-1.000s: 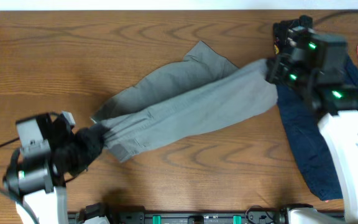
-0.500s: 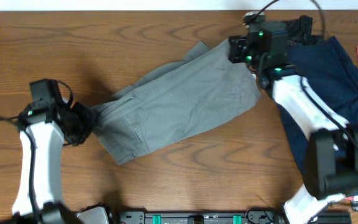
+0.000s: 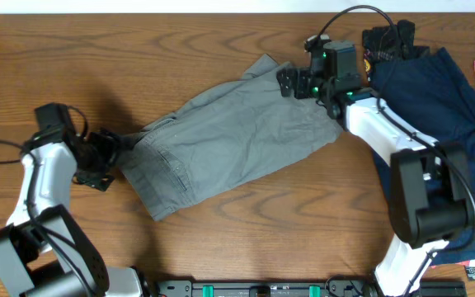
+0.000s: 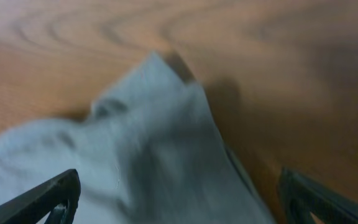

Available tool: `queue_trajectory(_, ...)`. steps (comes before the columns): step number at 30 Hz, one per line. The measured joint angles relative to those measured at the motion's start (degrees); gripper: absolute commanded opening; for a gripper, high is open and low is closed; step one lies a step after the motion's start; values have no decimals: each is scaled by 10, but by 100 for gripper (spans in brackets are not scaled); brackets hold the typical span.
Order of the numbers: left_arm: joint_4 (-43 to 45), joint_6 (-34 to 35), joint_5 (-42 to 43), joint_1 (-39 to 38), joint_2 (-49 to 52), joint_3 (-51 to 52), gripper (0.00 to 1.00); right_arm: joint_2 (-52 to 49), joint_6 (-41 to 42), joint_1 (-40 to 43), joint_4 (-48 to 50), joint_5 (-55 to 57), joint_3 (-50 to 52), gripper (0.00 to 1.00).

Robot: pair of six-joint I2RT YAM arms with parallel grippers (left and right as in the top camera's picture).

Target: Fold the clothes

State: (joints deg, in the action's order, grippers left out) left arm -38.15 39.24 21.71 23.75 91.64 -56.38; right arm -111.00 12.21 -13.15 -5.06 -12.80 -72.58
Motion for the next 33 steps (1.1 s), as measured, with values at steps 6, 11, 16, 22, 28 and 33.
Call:
queue_trajectory(6,-70,-70,41,24,-39,0,85,58,-24,19,-145,1,-2,78)
queue_trajectory(11,-89,-139,54,-17,-42,13,85,62,-54,17,-179,3,4,63)
queue_trajectory(16,-53,-174,49,-61,-42,75,88,39,-97,7,-171,4,9,59)
queue_trajectory(22,57,-186,45,-71,-42,141,94,-29,-119,7,-146,15,9,51)
queue_trajectory(28,89,-186,51,-71,-47,155,98,-53,-48,16,-175,115,-1,61)
queue_trajectory(33,121,-188,77,-73,-46,159,98,-52,-3,40,-189,158,-1,64)
